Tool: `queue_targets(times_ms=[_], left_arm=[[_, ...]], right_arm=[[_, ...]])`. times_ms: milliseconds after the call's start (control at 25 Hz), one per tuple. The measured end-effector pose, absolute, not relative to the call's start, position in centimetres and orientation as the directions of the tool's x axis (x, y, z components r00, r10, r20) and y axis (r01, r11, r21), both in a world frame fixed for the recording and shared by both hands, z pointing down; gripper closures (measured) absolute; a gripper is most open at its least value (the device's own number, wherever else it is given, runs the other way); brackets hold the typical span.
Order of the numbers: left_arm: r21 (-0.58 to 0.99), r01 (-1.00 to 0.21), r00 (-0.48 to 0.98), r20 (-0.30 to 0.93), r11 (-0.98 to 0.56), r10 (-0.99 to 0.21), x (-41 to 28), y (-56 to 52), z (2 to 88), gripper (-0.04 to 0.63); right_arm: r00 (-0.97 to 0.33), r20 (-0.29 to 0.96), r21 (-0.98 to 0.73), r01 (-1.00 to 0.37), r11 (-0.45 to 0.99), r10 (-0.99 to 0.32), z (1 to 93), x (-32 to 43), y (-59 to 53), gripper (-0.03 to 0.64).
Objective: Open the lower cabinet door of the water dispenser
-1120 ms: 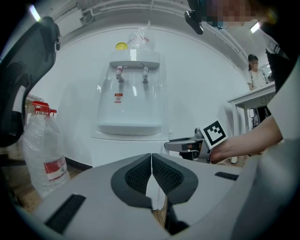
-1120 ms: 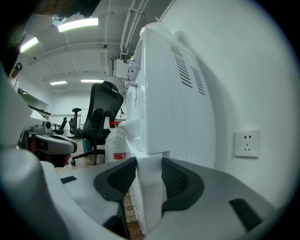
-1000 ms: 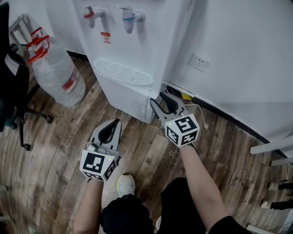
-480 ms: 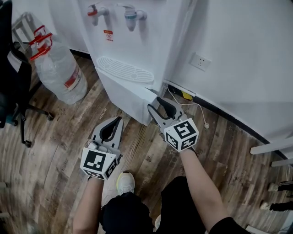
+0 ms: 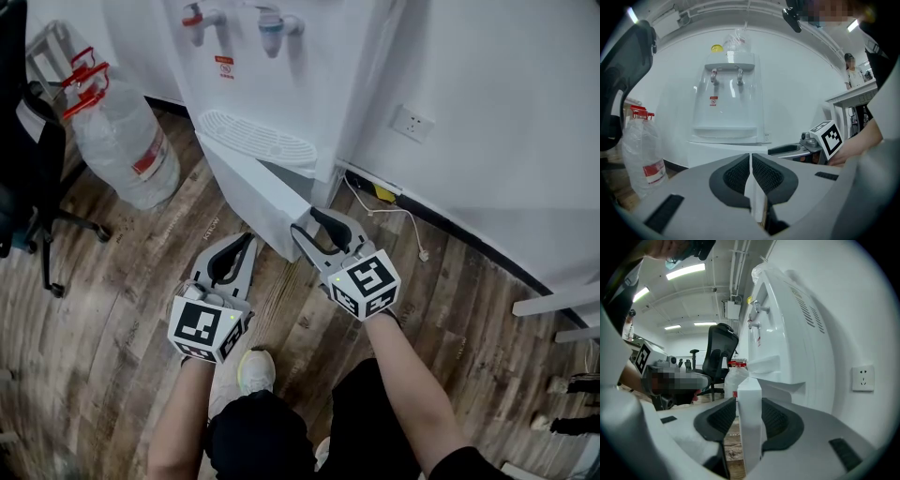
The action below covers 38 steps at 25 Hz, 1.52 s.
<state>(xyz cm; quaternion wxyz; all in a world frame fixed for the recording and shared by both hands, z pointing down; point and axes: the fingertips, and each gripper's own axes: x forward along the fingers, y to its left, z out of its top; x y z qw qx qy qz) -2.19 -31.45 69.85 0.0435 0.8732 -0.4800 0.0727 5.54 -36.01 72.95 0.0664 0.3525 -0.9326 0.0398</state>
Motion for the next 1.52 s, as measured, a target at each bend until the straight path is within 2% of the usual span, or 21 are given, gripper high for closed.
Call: queue_targets(times_ms=[320,520,760,1520], left_arm=[[-0.005,-0.858,0.505,0.175,-0.514,-0.845,-2.4,-31.3,70.1,0.571],[-0.018,-0.857,0.504,0.179,-0.515,-0.845,-2.3,-30.9,70.0,0.533],[-0.032,-0.865,0.487,0.180,-0.500,-0.855,-2.6,-30.6,70.0,0.447],[-0.103,-0.892,0.419,0.179,-0.440,-0.890,-4.4,-30.1,69.5,0.336]], right_arm=[[-0.778,0.136,-0.040,-0.623,0.781,-0.614,73.0,3.7,-34.2,0.433],[-0.798,0.128,-0.039,-0.597,0.801,-0.588,72.9,2.6,-33.0,0.434],[-0.823,0.126,-0.039,-0.563,0.826,-0.555,73.1,1.0,-31.6,0.434],[-0.879,0.137,-0.032,-0.465,0.884,-0.457,73.6,-3.3,-28.5,0.440]])
